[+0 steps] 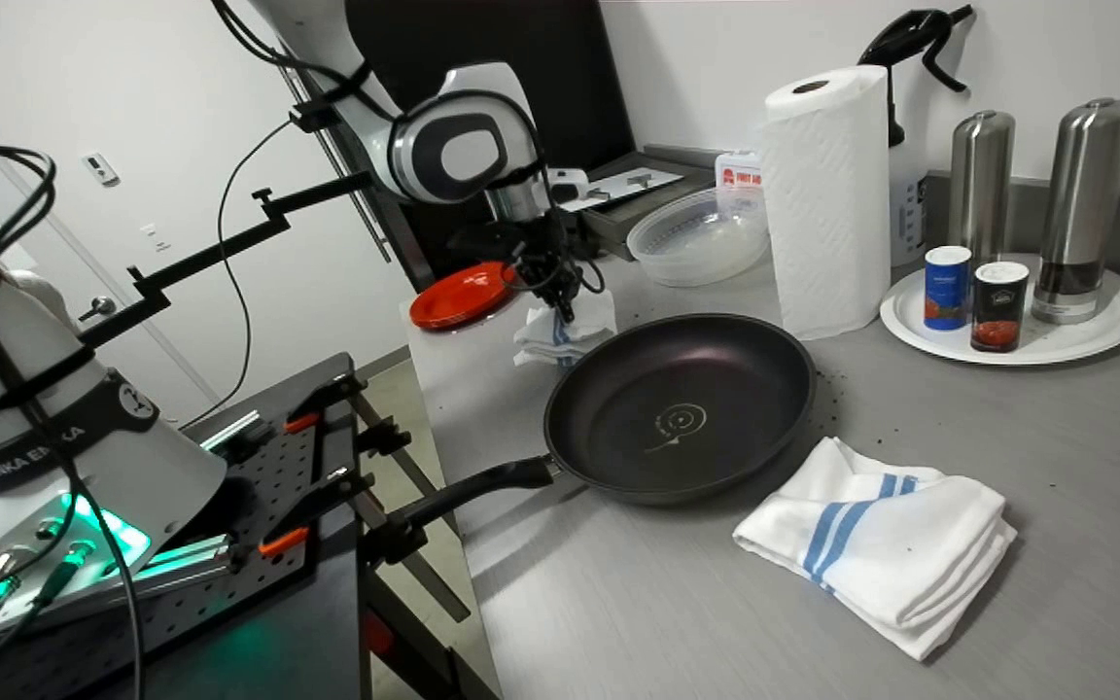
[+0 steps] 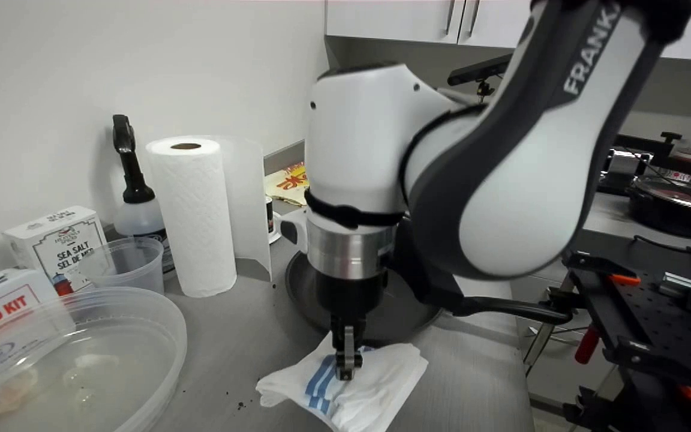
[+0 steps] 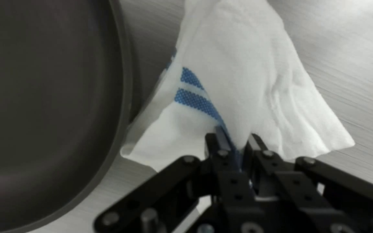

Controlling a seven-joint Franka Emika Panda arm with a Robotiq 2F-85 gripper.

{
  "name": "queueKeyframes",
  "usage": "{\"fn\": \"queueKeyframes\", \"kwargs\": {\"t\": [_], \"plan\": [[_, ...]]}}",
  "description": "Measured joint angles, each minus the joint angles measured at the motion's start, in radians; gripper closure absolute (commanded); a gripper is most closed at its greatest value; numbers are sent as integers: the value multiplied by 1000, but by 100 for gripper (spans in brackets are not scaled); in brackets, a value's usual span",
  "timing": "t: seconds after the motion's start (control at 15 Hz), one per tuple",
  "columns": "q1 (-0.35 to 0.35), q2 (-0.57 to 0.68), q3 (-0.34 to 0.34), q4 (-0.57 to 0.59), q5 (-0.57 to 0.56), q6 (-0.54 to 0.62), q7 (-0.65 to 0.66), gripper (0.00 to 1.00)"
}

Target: Use the towel to wipe the pan

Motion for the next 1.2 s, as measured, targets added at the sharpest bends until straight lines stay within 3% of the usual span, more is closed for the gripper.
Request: {"fn": "queueKeyframes", "kwargs": {"t": [0.27,0.47,0.87,1.2], "plan": [[-118,-165,79,-12,71,-205,-5,97],[-169,-279,100,-5,135,-335,-23,97],[-239,-433,76,22,230,-559,-66,97],[-285,-439,26,32,292,-626,-122,97]]}}
